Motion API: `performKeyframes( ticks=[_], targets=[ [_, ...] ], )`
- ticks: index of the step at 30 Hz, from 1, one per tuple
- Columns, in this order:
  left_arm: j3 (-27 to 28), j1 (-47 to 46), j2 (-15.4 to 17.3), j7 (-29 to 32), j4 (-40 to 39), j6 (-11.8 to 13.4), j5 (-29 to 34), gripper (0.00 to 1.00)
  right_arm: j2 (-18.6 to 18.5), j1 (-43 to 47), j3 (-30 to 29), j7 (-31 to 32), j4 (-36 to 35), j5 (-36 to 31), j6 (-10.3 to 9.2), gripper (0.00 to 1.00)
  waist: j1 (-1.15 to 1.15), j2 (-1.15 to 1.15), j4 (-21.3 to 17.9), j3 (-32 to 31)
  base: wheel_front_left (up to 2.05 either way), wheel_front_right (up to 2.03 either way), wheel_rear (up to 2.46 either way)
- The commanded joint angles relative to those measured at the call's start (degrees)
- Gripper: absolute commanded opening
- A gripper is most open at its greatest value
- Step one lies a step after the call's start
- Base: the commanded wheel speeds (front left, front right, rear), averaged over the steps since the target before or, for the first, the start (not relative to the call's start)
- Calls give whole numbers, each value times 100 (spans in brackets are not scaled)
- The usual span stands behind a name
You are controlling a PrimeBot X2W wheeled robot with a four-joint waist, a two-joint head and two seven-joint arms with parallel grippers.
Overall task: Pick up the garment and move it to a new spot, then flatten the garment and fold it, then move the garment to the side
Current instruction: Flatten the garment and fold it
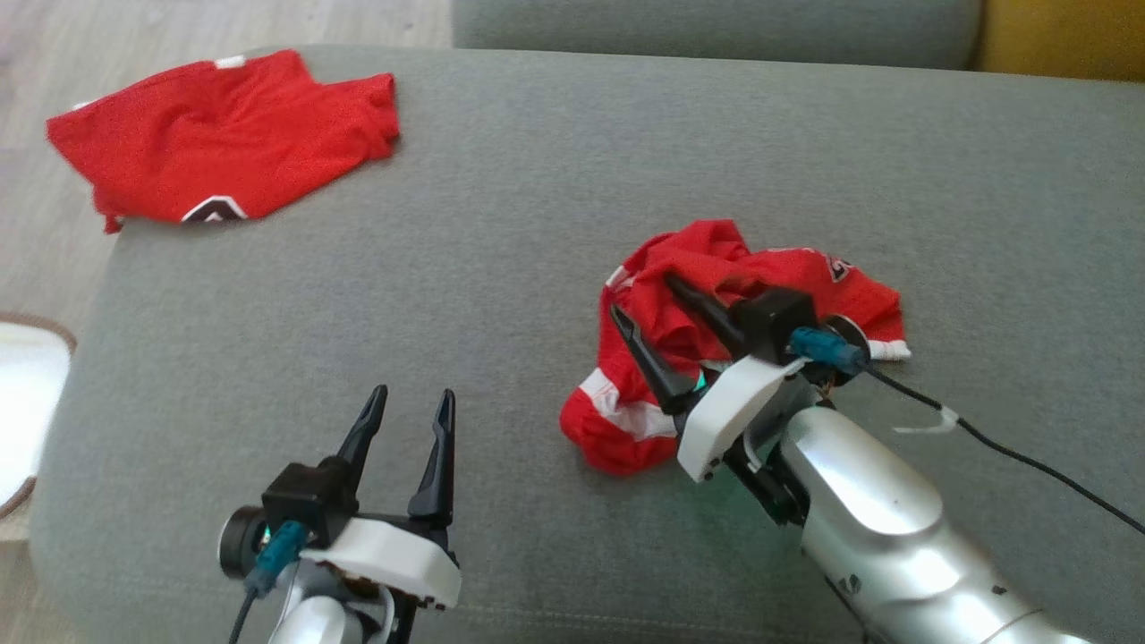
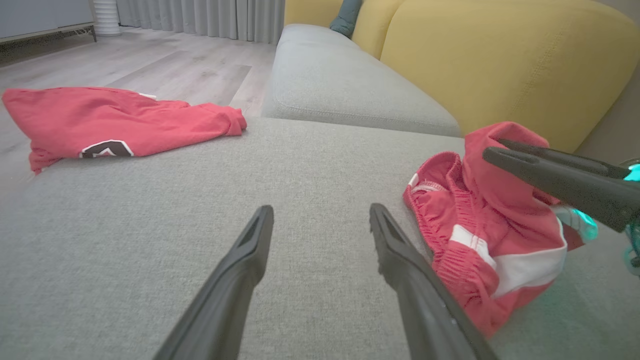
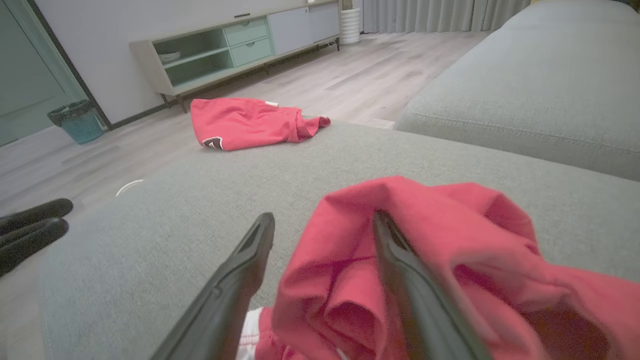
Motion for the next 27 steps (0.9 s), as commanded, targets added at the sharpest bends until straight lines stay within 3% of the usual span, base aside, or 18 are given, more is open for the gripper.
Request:
performKeyframes(
  ticks=[1,8,15,22,27],
  targets=[
    [226,-158,-8,-71,-212,14,13,100,129,-152,5,-120,-226,47,-4,100,0,0,-96,-7,0,0,0],
    [299,-84,-8,-71,-237,1,63,100,-113,288,-858,-368,-562,-146,-4,100,0,0,-401,-121,0,0,0],
    [321,-64,-8,-71,-245,-42,108,100,-350,1003,-1733,-131,-834,-684,-4,100,0,0,-503,-123,0,0,0],
    [310,-128,-8,-71,-234,-79,142,100,-227,1242,-1898,111,-850,-1129,-4,100,0,0,-414,-25,0,0,0],
    [318,-181,-8,-71,-219,-84,139,100,-131,1135,-1673,312,-614,-1336,-4,100,0,0,-273,40,0,0,0]
  ],
)
